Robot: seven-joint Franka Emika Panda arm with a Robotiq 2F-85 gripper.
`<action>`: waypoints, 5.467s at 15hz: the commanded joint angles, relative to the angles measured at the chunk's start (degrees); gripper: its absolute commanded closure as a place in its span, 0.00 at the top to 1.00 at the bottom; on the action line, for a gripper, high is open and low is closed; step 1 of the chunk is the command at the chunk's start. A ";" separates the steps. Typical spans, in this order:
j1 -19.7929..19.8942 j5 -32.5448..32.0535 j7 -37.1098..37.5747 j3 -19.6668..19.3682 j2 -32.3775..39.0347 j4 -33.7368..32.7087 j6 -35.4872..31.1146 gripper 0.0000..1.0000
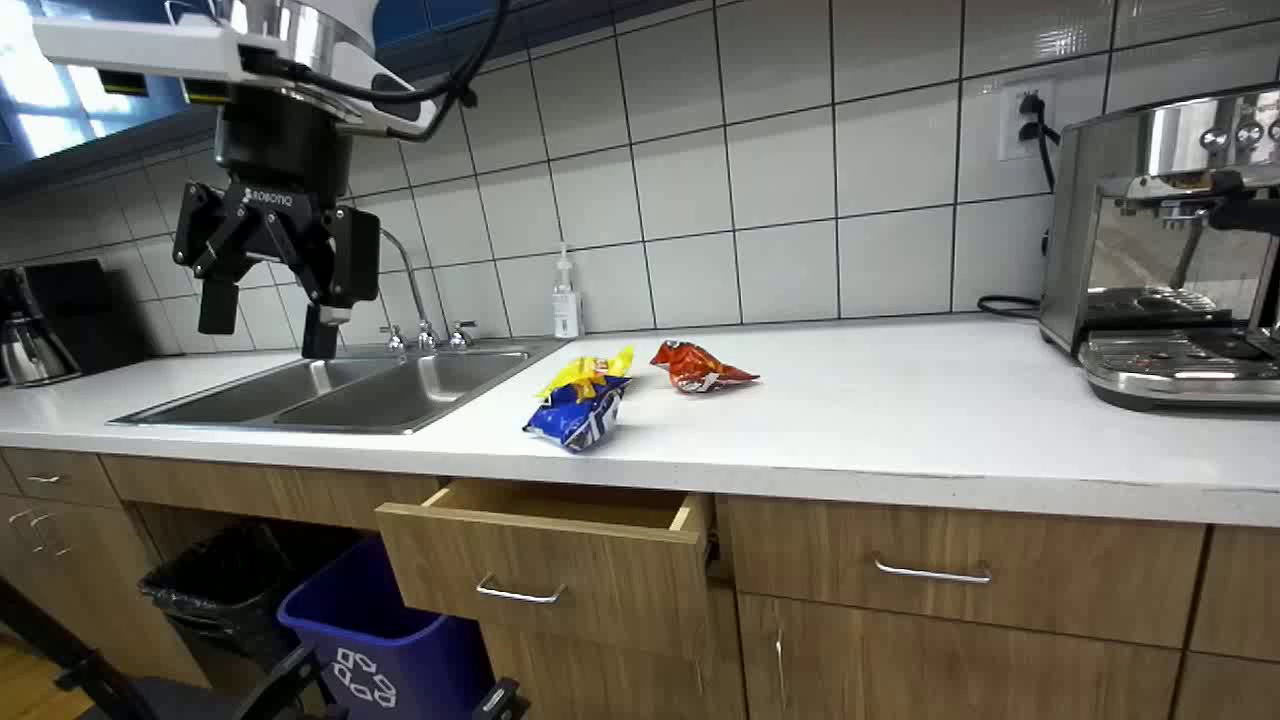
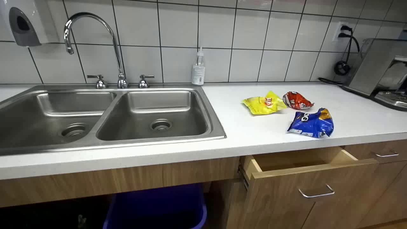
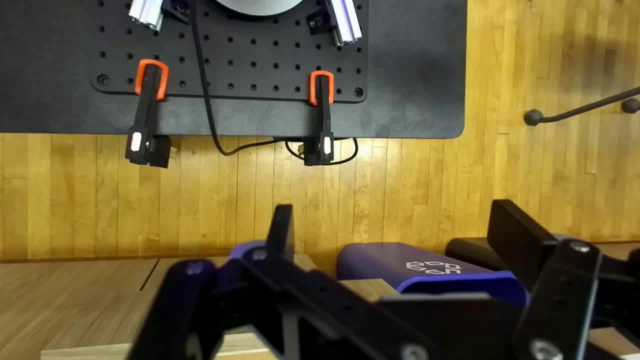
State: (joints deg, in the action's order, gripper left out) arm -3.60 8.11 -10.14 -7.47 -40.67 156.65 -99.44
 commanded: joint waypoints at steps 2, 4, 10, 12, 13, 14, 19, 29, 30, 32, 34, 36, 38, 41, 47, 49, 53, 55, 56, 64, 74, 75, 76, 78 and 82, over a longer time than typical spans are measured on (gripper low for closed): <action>1.11 0.53 -0.59 1.01 0.16 -0.13 0.24 1.00; 1.11 0.53 -0.59 1.01 0.16 -0.13 0.23 1.00; 1.11 0.52 -0.59 1.01 0.16 -0.13 0.23 1.00; 1.11 0.52 -0.59 1.01 0.16 -0.13 0.23 1.00; 1.11 0.52 -0.59 1.01 0.16 -0.13 0.23 1.00; 1.11 0.52 -0.59 1.01 0.16 -0.13 0.23 1.00; 1.17 -0.28 -0.37 1.63 1.44 0.10 -1.55 1.00; 1.15 -1.67 0.17 3.31 4.67 1.77 -11.69 1.00; 1.21 -1.79 0.29 3.40 5.07 2.02 -13.02 1.00; 1.15 -1.66 0.25 3.32 6.34 2.12 -15.00 1.00; 1.18 -1.62 0.27 3.27 7.66 2.24 -17.03 1.00; 1.25 -1.73 0.42 3.32 9.17 2.13 -19.11 1.00; 1.34 -1.85 0.64 3.42 10.73 2.17 -21.22 1.00; 1.50 -2.05 0.87 3.58 13.15 2.20 -25.14 1.00; 1.76 -3.36 1.37 3.76 18.07 2.12 -32.74 1.00; 1.81 -3.88 1.60 3.87 19.71 2.05 -34.80 1.00; 1.82 -4.93 1.79 3.89 22.94 1.95 -38.38 1.00; 1.81 -5.34 1.92 3.95 24.55 1.84 -40.09 1.00; 1.81 -5.53 2.03 4.01 25.25 1.81 -40.91 1.00; 2.29 -7.51 3.70 4.35 31.71 1.07 -48.43 1.00; 2.78 -9.16 4.90 4.16 40.99 -2.19 -56.12 1.00; 2.79 -9.14 4.83 4.11 42.03 -2.80 -56.66 1.00; 2.80 -9.18 4.84 4.08 42.96 -3.36 -57.15 1.00; 2.78 -9.32 4.81 4.04 44.86 -4.49 -57.90 1.00; 2.66 -9.57 4.87 4.00 48.21 -6.28 -60.41 1.00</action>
State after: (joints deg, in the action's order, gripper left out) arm -2.19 0.39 -7.13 -4.50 4.56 152.59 -157.99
